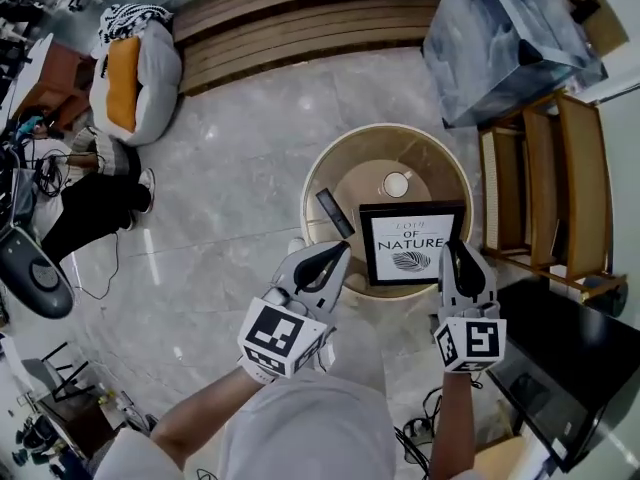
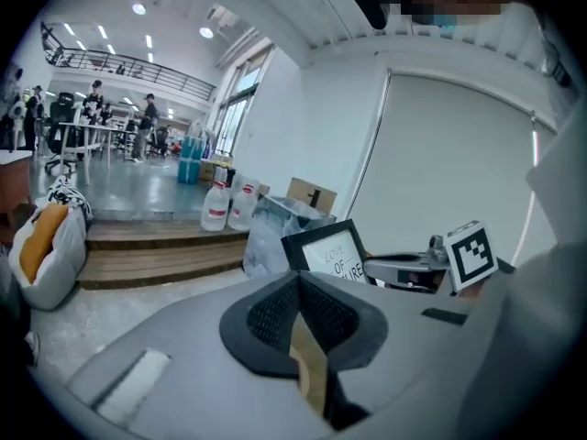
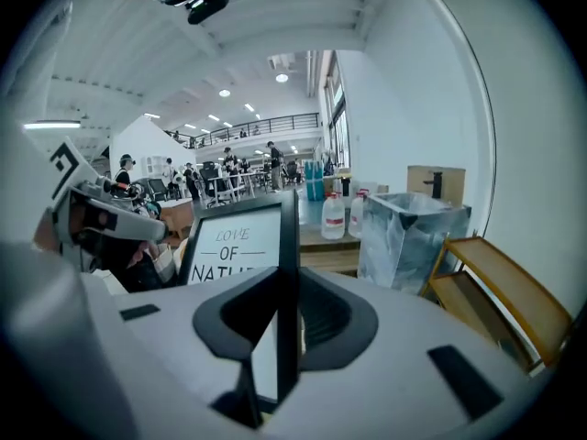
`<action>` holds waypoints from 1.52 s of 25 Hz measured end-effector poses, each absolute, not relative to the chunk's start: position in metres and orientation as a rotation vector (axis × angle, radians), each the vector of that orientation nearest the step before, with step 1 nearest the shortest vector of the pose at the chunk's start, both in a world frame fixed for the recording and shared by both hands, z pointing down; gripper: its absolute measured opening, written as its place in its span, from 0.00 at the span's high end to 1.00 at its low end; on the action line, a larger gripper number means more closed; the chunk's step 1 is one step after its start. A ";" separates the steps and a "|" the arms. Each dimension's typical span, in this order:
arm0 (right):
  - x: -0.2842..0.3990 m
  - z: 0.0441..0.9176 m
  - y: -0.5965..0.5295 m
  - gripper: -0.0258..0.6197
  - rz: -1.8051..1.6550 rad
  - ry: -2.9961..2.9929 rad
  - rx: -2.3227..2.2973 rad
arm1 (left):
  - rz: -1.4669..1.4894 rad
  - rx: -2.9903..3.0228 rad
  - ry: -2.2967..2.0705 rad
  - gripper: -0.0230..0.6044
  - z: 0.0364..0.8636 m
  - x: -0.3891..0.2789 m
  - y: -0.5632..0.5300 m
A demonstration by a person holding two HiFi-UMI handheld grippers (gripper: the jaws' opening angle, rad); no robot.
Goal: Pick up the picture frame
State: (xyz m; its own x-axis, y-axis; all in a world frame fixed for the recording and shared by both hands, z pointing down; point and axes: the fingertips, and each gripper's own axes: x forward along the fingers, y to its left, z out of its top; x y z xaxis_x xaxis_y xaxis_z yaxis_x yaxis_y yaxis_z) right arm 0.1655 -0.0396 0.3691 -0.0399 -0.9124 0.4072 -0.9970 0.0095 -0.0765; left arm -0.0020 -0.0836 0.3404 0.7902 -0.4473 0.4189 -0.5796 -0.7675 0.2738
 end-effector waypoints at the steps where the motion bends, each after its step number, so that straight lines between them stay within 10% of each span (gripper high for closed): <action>1: 0.164 0.352 -0.040 0.87 0.479 -2.057 2.017 | 0.435 2.599 -0.800 0.97 0.326 -0.006 -0.085; 15: 0.123 0.164 0.011 0.87 0.211 -2.111 2.226 | 0.234 2.731 -0.789 0.97 0.174 -0.054 -0.047; 38: 0.123 0.148 0.090 0.87 0.192 -2.061 2.346 | 0.256 2.786 -0.772 0.97 0.162 -0.043 0.002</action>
State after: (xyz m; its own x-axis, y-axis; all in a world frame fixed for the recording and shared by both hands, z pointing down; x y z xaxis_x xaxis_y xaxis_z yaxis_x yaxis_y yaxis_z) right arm 0.1228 0.0896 0.1477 0.1245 -0.9871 0.1004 -0.9887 -0.1319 -0.0712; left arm -0.0434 0.0019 0.1625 0.8451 -0.4826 0.2301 -0.5244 -0.8319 0.1813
